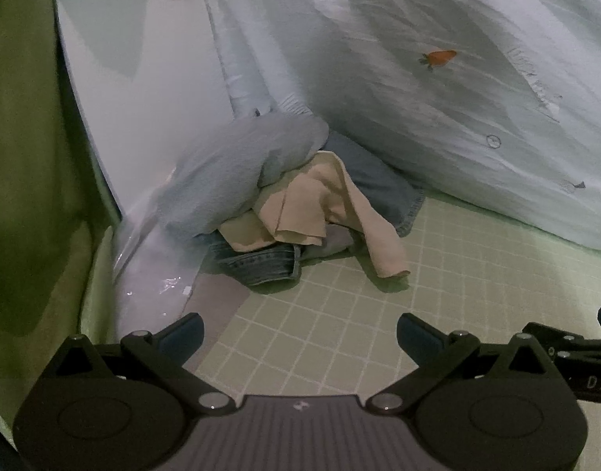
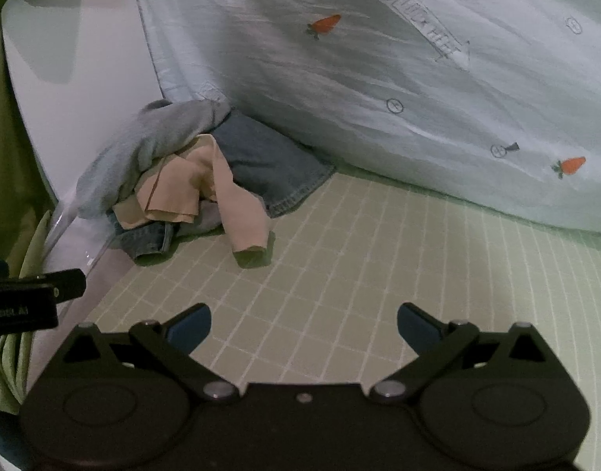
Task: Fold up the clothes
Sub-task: 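Reach both grippers into the clothes pile and grasp the grey sweatshirt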
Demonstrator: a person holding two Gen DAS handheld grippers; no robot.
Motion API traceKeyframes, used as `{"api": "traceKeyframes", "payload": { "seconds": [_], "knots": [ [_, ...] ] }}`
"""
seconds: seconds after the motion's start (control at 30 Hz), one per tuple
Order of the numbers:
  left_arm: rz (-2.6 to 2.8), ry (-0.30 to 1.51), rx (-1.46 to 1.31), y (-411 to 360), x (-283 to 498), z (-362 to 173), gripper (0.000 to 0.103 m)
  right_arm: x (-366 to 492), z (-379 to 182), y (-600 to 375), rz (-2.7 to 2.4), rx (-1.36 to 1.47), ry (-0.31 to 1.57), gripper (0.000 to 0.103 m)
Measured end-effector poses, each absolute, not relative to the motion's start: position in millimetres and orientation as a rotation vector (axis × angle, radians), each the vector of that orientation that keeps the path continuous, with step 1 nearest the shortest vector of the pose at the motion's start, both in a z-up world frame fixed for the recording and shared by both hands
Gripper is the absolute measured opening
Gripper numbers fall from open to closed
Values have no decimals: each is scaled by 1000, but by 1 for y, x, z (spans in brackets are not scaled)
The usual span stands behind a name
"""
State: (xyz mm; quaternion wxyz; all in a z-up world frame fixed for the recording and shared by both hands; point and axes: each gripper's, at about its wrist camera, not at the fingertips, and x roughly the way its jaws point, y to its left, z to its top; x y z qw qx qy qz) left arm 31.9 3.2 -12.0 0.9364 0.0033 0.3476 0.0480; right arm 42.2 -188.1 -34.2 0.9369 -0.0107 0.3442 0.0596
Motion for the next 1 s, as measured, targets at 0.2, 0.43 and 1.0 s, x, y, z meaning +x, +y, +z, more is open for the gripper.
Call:
{"api": "traceKeyframes", "payload": {
  "seconds": [0.2,0.43,1.0],
  "knots": [
    [121,720,-30,19,58,-15,103,70,-34,-179,104,-81,670,103],
    [203,695,-88,60,115,-11,102,132,-29,-151,147,-65,651,103],
    [125,697,-237,157,325,-32,66,377,-30,-7,390,-27,672,81]
  ]
}}
